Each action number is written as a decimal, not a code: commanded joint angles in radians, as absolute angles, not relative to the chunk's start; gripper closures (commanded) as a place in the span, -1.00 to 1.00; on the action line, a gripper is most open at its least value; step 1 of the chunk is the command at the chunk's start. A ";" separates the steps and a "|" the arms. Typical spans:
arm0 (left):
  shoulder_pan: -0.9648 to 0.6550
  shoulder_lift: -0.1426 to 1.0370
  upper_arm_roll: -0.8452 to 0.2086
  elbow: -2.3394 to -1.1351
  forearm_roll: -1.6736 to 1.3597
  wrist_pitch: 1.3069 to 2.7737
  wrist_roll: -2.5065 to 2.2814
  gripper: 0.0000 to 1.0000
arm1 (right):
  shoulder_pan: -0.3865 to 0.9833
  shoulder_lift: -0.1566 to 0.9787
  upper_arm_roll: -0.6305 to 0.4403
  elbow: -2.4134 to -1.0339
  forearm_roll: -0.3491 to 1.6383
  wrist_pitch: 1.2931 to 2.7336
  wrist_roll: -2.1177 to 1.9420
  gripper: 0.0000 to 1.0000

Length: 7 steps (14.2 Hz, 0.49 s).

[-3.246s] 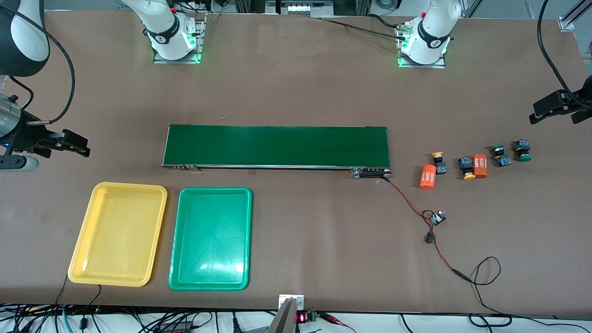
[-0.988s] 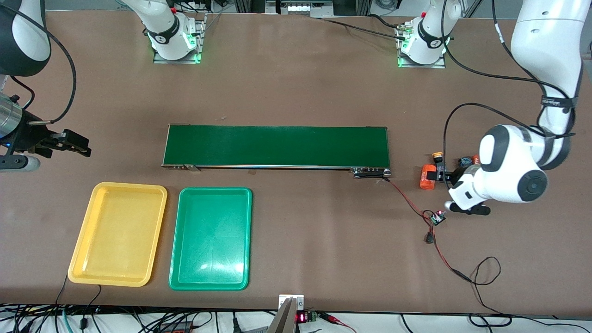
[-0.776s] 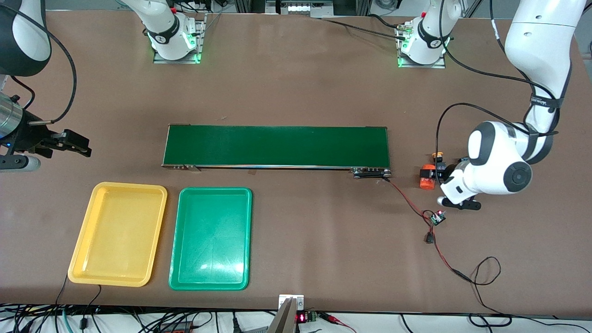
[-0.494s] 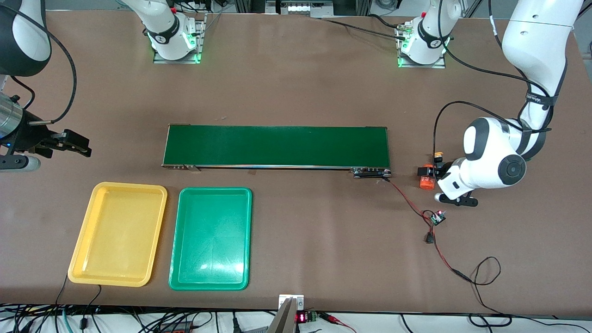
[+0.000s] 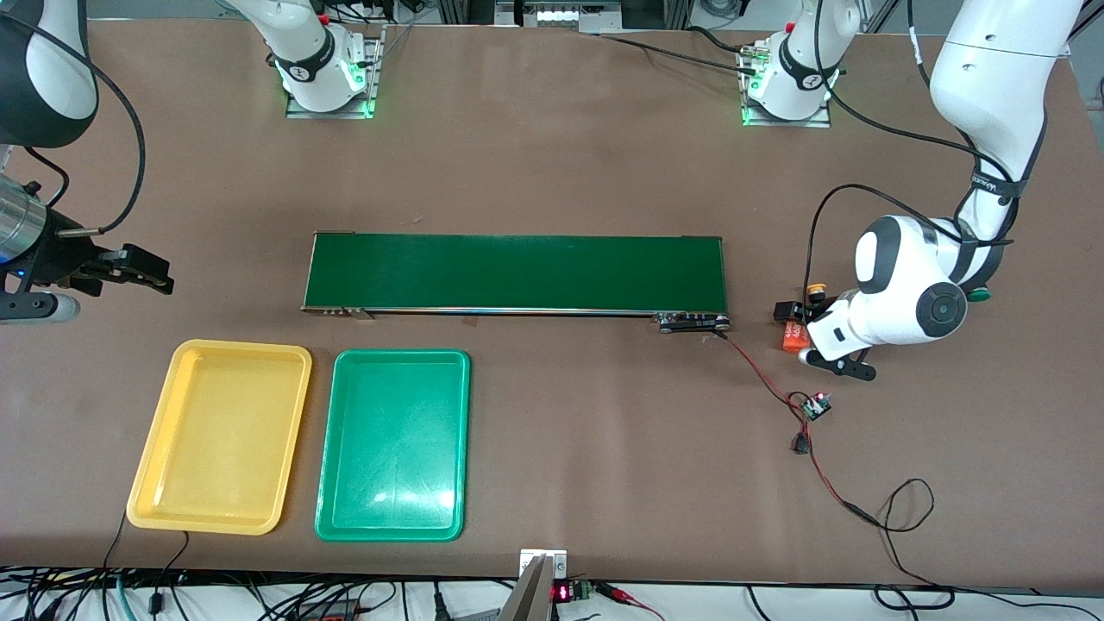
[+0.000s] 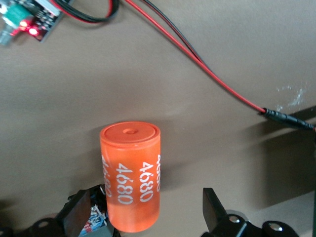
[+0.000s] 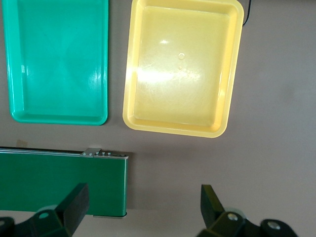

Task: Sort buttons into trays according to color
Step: 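Lower the left gripper and grasp the orange cylinder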

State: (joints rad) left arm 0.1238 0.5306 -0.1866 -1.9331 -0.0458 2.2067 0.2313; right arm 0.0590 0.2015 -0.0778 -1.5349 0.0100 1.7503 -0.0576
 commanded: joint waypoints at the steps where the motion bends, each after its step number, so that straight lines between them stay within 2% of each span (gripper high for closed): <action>1: 0.138 0.506 -0.198 -1.970 -0.046 2.221 0.288 -1.00 | 0.052 0.202 -0.075 -1.531 0.026 1.746 -0.060 -1.00; 7: 0.138 0.525 -0.198 -1.976 -0.034 2.247 0.290 -1.00 | 0.055 0.202 -0.075 -1.532 0.026 1.740 -0.060 -1.00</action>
